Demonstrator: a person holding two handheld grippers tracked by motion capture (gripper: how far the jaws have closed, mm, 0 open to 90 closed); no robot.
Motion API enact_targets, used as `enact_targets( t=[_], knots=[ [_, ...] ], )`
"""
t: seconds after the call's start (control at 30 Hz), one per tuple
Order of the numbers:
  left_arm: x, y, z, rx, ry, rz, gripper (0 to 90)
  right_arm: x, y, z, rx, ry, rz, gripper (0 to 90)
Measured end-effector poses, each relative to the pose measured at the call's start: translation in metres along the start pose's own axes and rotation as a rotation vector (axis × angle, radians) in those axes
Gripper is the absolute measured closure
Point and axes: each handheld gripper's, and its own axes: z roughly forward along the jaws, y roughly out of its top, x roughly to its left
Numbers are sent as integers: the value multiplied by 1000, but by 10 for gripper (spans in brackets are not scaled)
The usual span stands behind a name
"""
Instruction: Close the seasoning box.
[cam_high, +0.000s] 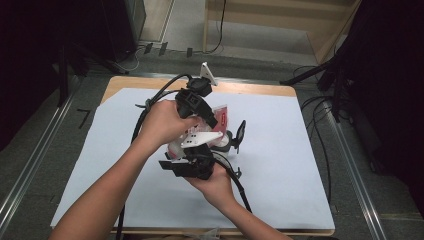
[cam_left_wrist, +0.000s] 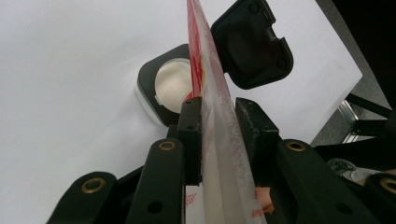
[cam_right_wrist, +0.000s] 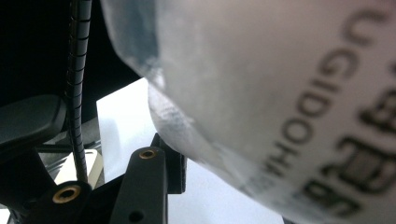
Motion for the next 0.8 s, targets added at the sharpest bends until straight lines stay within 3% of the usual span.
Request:
enact_targets(
  t=[0.27,0.57,0.8],
  knots=[
    [0,-8,0,-3,-2,9,732,1,-5,2,1,-4,-48,636],
    [4,-21,-1,-12,-33,26,739,7,-14,10,30,-39,-131,609],
    [5,-32,1,-34,-32,40,746,7,-23,13,35,-27,-151,618]
  ],
)
